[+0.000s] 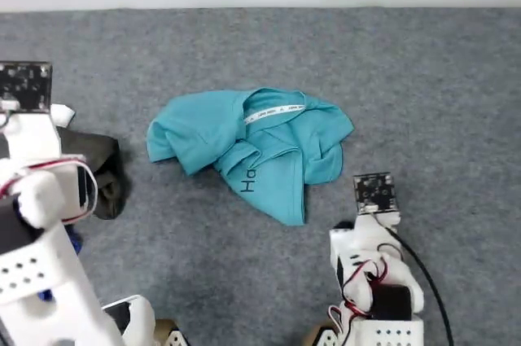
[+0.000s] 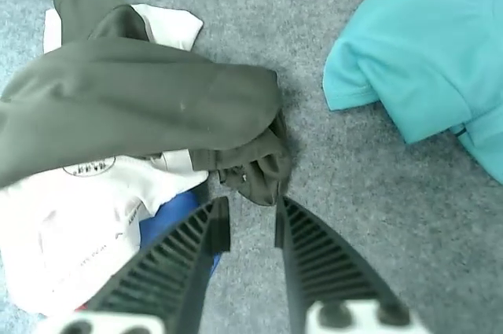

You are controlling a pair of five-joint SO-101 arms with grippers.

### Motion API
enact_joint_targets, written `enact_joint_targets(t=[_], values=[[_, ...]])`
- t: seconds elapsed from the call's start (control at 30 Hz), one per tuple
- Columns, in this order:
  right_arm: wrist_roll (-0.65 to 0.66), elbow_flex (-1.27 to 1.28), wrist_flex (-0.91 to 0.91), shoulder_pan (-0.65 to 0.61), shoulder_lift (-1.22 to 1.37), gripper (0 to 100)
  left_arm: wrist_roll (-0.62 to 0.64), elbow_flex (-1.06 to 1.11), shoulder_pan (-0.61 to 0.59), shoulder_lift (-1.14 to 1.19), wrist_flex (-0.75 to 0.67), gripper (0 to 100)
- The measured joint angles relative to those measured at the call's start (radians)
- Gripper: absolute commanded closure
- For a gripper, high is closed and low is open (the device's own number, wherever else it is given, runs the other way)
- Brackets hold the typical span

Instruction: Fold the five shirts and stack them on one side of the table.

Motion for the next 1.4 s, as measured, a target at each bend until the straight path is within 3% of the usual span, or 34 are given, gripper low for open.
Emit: enact_joint_targets(t=[0.2,0.47,0.6,0.8,0.97,1.23,1.4], values=[[0.000,-0.230,0.021,-0.015,0.081,99.0,-0.002,0.118,0.000,-0.110,0.002,90],[0.005,-0.575,0.041,-0.138,0.539,98.7,-0.002,0.261,-0.005,-0.166,0.002,90],[0.025,-0.733,0.055,-0.226,0.801,98.7,-0.017,0.270,-0.066,-0.167,0.002,90],[0.160,-0.931,0.066,-0.350,1.126,98.7,-0.143,0.282,-0.199,-0.169,0.002,90],[0.172,-1.069,0.066,-0.430,1.349,98.6,-0.172,0.285,-0.230,-0.169,0.002,90],[0.173,-1.373,0.109,-0.494,1.689,78.2,-0.175,0.285,-0.232,-0.169,0.002,90],[0.173,-1.600,0.198,-0.529,1.892,76.0,-0.175,0.285,-0.232,-0.169,0.002,90]])
